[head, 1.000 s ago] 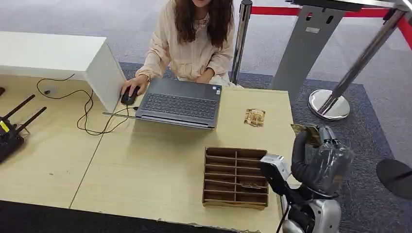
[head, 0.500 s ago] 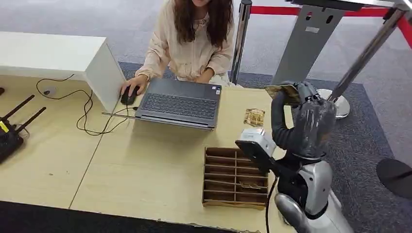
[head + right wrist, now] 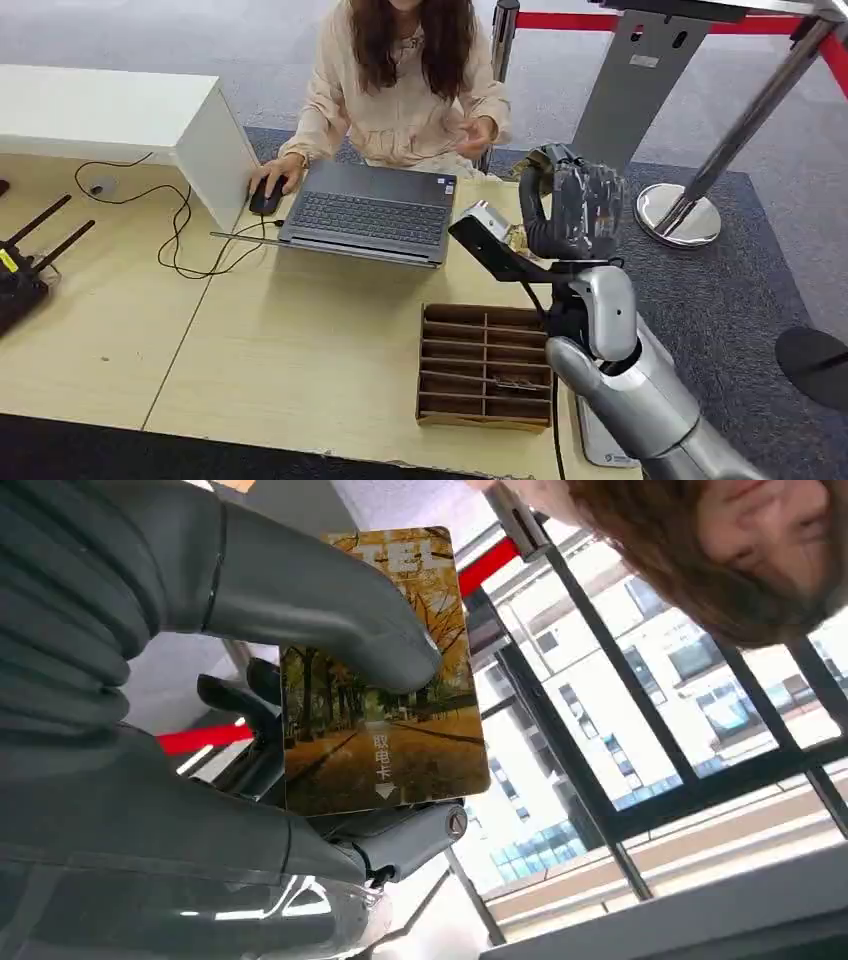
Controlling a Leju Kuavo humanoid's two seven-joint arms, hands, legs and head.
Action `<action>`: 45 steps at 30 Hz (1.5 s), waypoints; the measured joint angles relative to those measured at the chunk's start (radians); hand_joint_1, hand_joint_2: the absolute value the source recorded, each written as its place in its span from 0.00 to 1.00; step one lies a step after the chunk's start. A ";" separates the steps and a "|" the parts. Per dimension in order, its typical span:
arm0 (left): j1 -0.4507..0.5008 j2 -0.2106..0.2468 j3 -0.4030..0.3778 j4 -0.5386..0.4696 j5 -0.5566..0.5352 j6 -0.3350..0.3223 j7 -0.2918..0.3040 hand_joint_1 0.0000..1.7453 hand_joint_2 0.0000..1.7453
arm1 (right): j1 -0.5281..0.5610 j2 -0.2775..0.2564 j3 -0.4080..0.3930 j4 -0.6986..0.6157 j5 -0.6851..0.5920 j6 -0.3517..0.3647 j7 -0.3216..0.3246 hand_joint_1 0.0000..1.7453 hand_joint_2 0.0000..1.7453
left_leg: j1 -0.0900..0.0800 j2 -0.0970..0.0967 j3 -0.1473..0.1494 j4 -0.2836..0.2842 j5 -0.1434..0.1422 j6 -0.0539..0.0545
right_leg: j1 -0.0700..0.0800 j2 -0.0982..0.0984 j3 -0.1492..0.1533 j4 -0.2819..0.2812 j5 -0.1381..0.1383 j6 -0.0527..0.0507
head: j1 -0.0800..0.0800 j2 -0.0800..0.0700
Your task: Pass the card to the sensor for recognition and then transmit it.
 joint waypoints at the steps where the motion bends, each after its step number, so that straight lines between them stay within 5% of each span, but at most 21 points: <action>1: 0.000 0.000 0.000 0.000 -0.001 0.000 0.000 0.00 0.00 | -0.005 0.001 0.004 0.013 -0.001 0.001 0.002 1.00 1.00 | 0.000 0.000 0.000 0.000 0.000 0.000 | 0.000 0.000 0.000 0.000 0.000 0.000 | 0.000 0.000; 29: 0.000 0.000 -0.018 0.000 -0.013 0.000 0.000 0.00 0.00 | -0.062 0.040 0.084 0.183 -0.056 -0.014 0.005 1.00 1.00 | 0.000 0.000 0.000 0.000 0.000 0.000 | 0.000 0.000 0.000 0.000 0.000 0.000 | 0.000 0.000; 30: 0.000 0.000 -0.018 0.000 -0.013 0.000 0.000 0.00 0.00 | -0.063 0.041 0.085 0.187 -0.056 -0.014 0.005 0.26 1.00 | 0.000 0.000 0.000 0.000 0.000 0.000 | 0.000 0.000 0.000 0.000 0.000 0.000 | 0.000 0.000; 31: 0.000 0.000 -0.018 0.000 -0.013 0.000 0.000 0.00 0.00 | -0.063 0.044 0.087 0.193 -0.056 -0.015 0.005 0.00 1.00 | 0.000 0.000 0.000 0.000 0.000 0.000 | 0.000 0.000 0.000 0.000 0.000 0.000 | 0.000 0.000; 45: 0.000 0.000 -0.019 0.000 -0.010 -0.004 0.005 0.00 0.00 | -0.063 0.072 0.111 0.237 -0.023 -0.057 -0.021 0.00 1.00 | 0.000 0.000 0.000 0.000 0.000 0.000 | 0.000 0.000 0.000 0.000 0.000 0.000 | 0.000 0.000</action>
